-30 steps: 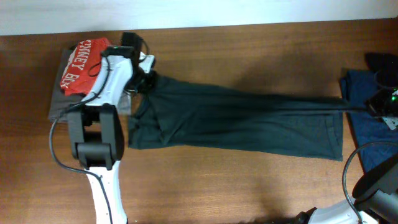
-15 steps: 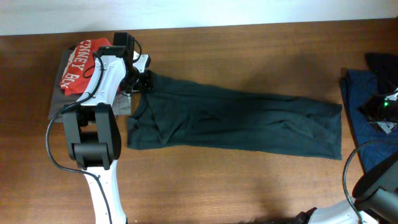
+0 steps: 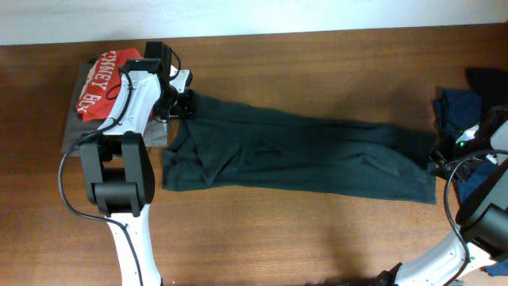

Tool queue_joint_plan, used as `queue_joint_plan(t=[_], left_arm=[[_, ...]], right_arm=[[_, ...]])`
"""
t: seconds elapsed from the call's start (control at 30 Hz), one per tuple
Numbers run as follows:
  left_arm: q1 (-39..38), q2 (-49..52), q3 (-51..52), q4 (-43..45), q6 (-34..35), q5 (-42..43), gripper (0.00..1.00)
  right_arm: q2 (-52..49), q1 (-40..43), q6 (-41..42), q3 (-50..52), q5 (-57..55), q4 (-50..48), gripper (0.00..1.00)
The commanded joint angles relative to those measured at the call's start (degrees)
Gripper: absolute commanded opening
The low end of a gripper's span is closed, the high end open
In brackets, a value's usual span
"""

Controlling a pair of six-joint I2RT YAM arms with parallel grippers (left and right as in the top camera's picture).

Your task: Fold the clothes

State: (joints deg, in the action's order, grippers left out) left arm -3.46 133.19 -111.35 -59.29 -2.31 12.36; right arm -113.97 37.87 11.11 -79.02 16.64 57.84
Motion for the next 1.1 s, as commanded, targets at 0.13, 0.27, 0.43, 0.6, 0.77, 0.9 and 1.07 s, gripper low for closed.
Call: queue_joint_plan(t=[0.13, 0.27, 0.43, 0.6, 0.77, 0.9, 1.07], left_arm=[[0.1, -1.3, -1.4, -0.3, 0.0, 2.5, 0.47], [0.1, -1.3, -1.4, -0.5, -0.1, 2.5, 0.47], [0.1, -1.3, -1.4, -1.0, -0.1, 2.5, 0.46], [0.1, -1.3, -1.4, -1.3, -0.1, 3.4, 0.60], [0.1, -2.3, -1.6, -1.4, -0.1, 9.4, 0.76], [0.1, -4.4, -3.0, -2.4, -0.1, 13.3, 0.97], [0.1, -9.6, -5.9, -5.5, -0.1, 13.6, 0.98]], right_arm=[[-0.5, -1.0, 3.5, 3.0, 0.4, -4.2, 0.16], [-0.5, 0.5, 4.0, 1.1, 2.2, -12.2, 0.04], [-0.4, 1.2, 1.1, -2.4, 3.9, -15.2, 0.04], [-0.4, 1.2, -3.1, -2.3, -1.2, -10.7, 0.61], [-0.9, 1.2, -9.4, 0.3, -1.5, -7.9, 0.75], [-0.9, 1.1, -11.6, 5.1, -1.2, -8.4, 0.77], [-1.0, 1.1, -15.8, 9.7, 5.1, -8.6, 0.68]])
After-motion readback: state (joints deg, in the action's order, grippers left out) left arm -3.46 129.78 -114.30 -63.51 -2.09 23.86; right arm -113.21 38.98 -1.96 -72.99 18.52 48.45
